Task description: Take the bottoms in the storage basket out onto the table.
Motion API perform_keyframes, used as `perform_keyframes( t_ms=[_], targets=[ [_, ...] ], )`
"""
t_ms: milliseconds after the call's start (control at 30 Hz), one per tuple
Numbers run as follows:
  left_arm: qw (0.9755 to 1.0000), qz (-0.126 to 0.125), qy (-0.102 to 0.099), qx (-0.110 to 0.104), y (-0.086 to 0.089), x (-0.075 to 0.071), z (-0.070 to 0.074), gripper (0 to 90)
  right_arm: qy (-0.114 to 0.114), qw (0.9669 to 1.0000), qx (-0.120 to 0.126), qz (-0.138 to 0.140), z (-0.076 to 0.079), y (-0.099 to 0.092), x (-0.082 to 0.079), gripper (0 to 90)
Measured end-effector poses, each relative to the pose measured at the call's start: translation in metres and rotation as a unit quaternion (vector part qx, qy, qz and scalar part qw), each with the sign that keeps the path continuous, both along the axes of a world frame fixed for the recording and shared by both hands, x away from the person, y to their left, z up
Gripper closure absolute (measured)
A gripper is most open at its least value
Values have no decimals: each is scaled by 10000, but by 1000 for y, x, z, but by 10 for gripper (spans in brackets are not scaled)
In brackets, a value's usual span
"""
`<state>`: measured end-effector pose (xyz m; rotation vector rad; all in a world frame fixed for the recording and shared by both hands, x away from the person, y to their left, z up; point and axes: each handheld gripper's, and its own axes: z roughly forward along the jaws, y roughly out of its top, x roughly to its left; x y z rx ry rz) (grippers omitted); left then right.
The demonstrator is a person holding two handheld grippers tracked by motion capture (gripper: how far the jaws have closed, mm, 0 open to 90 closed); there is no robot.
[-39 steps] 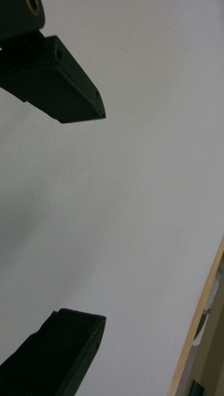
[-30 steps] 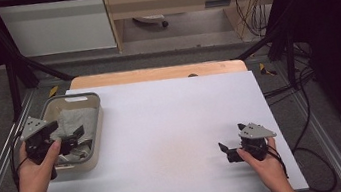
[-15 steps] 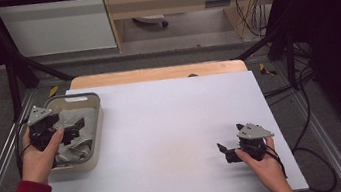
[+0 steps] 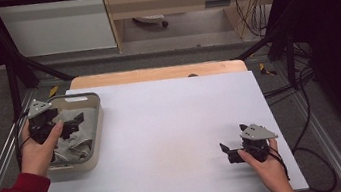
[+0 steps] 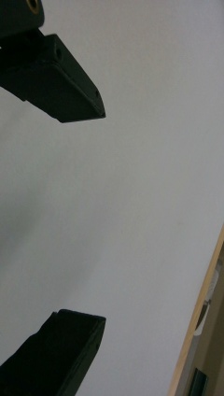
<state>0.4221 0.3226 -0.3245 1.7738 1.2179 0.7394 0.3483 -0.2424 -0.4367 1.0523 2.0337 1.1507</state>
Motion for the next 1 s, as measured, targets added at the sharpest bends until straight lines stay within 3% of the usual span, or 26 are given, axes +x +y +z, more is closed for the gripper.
perform_keyframes(
  t_ms=[300, 367, 467, 600, 767, 1000],
  targets=[
    [10000, -19, 70, 45, -1, 7, 3, 62, 25, 10000, -35, 21, -1, 2, 2, 29],
    [9997, -66, 79, 226, -1, 8, 4, 59, 24, 10000, -72, 10, -2, 2, 1, 29],
    [9996, -47, 92, 247, -1, 11, 3, 57, -2, 10000, -54, -13, -1, 1, 0, 29],
    [9997, 6, 184, 182, 3, 17, -1, 58, 37, 10000, -71, -2, -2, 1, 1, 28],
    [9993, 146, 329, -60, 11, 25, -6, 65, 39, 9999, -87, 36, -2, 3, 1, 26],
    [9985, 226, 474, -159, 17, 31, -12, 64, 76, 9999, -103, 54, -3, 4, 1, 26]
  ],
)
